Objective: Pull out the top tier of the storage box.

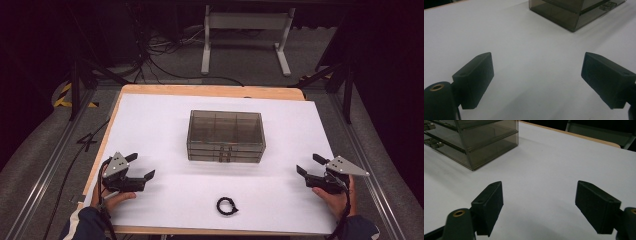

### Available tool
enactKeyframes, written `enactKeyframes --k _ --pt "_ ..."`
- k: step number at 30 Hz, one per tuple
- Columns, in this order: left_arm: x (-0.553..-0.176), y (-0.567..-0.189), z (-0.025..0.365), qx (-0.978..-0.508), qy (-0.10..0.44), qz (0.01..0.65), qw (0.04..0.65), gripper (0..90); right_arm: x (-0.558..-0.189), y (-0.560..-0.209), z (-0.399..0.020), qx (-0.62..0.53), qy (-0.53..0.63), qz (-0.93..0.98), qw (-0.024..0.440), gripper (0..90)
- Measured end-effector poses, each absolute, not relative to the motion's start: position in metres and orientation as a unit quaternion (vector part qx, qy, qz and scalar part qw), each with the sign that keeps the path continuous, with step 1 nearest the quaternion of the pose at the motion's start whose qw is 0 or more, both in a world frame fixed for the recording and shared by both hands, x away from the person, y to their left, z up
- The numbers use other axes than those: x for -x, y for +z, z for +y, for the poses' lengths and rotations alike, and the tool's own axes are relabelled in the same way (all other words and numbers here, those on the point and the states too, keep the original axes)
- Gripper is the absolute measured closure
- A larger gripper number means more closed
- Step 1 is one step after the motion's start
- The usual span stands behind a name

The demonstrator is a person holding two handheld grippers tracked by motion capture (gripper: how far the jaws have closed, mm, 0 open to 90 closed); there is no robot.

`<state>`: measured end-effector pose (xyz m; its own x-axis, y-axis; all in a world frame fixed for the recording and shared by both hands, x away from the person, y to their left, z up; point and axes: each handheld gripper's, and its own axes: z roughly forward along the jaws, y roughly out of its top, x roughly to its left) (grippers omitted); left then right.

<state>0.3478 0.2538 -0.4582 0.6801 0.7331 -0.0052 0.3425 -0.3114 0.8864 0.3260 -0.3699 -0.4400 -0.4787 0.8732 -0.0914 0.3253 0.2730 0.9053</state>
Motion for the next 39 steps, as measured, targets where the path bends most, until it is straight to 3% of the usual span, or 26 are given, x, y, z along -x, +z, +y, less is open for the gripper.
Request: enactKeyframes --k 1,11,12,13,18,25,39 --pt "-0.348 -0.458 0.254 -0.783 0.205 0.343 0.476 12.0 -0.326 -0.44 -0.37 -0.407 0.445 0.736 0.308 24.8" --pt "-0.351 -0.458 0.254 -0.791 0.18 0.34 0.476 11.9 -0.324 -0.438 -0.369 -0.395 0.445 0.746 0.298 60.6" --pt "-0.351 -0.458 0.254 -0.791 0.18 0.34 0.476 11.6 -0.324 -0.438 -0.369 -0.395 0.445 0.746 0.298 60.6" --pt "-0.352 -0.458 0.254 -0.795 0.183 0.336 0.47 11.7 -0.324 -0.436 -0.37 -0.391 0.451 0.746 0.294 69.0" --pt "-0.352 -0.458 0.251 -0.802 0.187 0.333 0.458 13.5 -0.323 -0.431 -0.368 -0.376 0.452 0.753 0.296 81.9" --pt "-0.351 -0.458 0.249 -0.808 0.189 0.327 0.452 13.4 -0.325 -0.408 -0.359 -0.36 0.474 0.745 0.301 90.0" --pt "-0.35 -0.455 0.247 -0.819 0.191 0.313 0.441 15.1 -0.342 -0.376 -0.319 -0.315 0.479 0.76 0.305 90.0"
